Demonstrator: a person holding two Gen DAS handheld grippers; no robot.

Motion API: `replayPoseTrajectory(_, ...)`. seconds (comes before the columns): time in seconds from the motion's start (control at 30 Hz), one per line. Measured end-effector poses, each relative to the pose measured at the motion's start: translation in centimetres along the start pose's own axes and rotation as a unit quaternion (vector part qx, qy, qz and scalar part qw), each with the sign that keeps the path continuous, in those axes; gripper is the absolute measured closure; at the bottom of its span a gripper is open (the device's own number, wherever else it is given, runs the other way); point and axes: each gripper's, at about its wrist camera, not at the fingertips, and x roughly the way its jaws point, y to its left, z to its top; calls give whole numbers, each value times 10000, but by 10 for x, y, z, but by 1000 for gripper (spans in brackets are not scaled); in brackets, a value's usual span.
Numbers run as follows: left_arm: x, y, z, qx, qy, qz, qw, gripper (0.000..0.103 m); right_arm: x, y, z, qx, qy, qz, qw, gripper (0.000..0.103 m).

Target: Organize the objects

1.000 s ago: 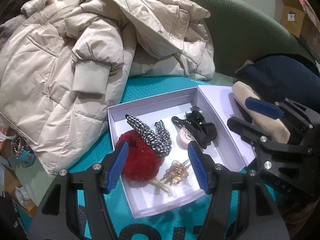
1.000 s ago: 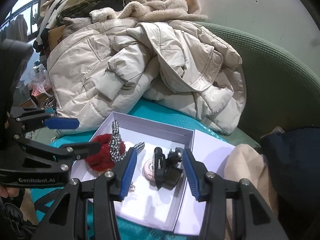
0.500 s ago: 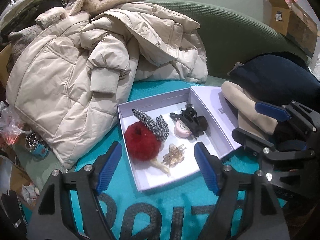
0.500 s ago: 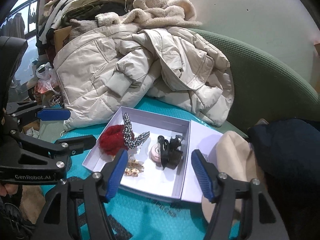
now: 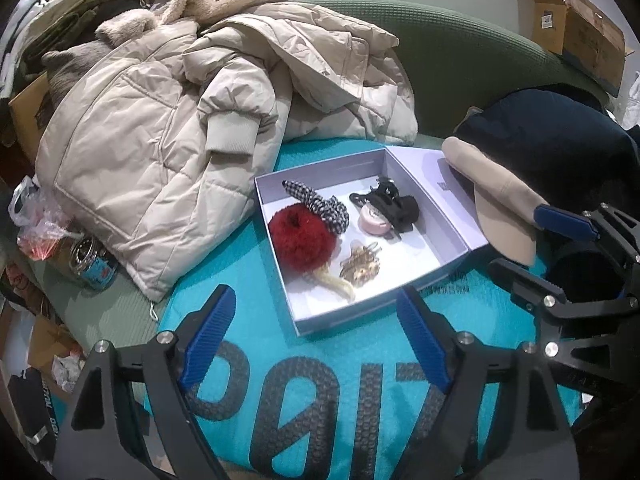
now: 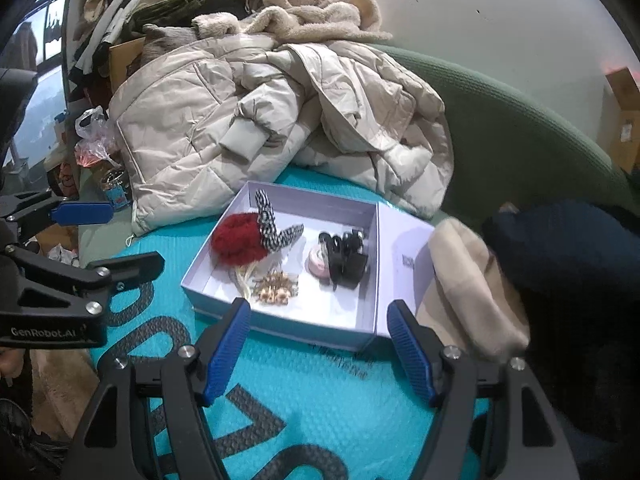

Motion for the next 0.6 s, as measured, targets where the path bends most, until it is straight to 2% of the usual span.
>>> replayPoseTrajectory(0.27,-9,2,-23,-69,10,119,9999,21,-13,7,-19,7,58,-11,10000,32)
replayPoseTrajectory(0.6,-12,8,-40,-160,54,335,9993,21,-16,15,-21,-72,1,73,9999,32)
